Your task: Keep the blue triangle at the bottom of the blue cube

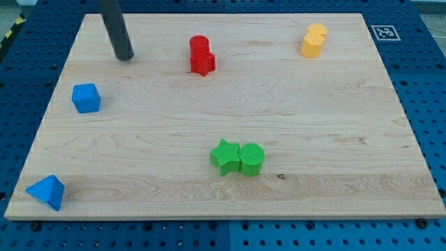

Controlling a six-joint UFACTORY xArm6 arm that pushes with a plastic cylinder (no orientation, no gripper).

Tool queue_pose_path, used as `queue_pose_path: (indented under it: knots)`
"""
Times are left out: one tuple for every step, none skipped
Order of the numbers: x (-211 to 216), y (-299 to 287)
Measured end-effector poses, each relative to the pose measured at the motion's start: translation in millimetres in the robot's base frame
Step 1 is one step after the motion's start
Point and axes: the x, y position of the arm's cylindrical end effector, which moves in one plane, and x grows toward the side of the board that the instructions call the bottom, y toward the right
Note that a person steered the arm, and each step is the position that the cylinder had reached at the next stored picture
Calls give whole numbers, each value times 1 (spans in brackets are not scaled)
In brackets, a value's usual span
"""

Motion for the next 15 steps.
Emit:
queue_pose_path:
  knots:
    - [31, -16]
    - [35, -53]
    - [44, -58]
    - [46, -49]
    - [77, -27]
    - [104, -11]
    - [116, -9]
    - [120, 21]
    - [183, 58]
    - [276, 46]
    - [280, 45]
    - [281, 39]
    - [281, 34]
    - [233, 43]
    - [206, -21]
